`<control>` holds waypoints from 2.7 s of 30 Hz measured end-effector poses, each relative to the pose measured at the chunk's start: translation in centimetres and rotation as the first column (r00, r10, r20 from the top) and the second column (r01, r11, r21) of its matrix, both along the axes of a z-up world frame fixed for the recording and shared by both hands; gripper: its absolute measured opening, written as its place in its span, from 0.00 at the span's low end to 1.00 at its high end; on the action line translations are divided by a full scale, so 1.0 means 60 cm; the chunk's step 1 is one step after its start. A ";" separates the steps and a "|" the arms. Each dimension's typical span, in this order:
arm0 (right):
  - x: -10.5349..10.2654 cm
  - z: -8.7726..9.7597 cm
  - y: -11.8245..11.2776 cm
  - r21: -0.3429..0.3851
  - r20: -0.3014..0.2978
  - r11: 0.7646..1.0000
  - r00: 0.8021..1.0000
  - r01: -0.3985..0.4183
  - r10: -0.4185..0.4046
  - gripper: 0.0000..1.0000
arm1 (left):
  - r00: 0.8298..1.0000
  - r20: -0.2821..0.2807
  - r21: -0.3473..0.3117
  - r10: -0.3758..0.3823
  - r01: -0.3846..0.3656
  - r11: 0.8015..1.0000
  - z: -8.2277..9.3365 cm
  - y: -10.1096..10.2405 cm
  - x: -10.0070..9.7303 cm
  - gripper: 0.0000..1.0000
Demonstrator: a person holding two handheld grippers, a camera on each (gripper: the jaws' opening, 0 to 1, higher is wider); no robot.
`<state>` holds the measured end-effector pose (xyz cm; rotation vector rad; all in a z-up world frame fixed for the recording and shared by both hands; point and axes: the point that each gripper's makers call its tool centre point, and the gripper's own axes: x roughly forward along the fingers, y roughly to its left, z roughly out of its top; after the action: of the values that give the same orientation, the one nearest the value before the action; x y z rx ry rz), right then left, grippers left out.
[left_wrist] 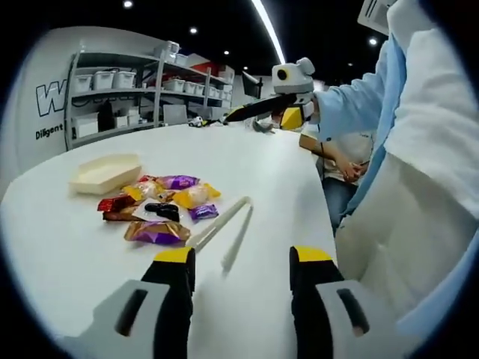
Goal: Place the target food into the container with the food tongs after gripping and lifting it, then release it inside without dropping or visibly crushing the food.
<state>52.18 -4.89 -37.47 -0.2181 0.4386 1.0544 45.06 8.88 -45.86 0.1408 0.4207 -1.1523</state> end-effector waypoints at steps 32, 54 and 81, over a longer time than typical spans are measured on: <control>-0.004 0.007 -0.002 -0.019 -0.002 1.000 1.000 0.023 -0.023 0.95 | 0.998 0.053 0.122 -0.025 0.018 0.992 -0.057 -0.025 0.026 0.11; -0.006 -0.001 0.007 -0.021 -0.014 1.000 1.000 0.010 -0.011 0.95 | 0.992 0.062 0.149 -0.108 0.098 0.984 -0.053 -0.031 0.011 0.00; -0.007 -0.015 0.014 -0.008 -0.033 1.000 0.999 -0.016 0.015 0.94 | 0.988 0.133 -0.056 -0.073 0.081 0.995 0.077 -0.041 0.039 0.00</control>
<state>51.74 -4.08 -38.35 -0.2124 0.4720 1.0727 47.42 6.43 -41.24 0.1795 0.2658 -1.2229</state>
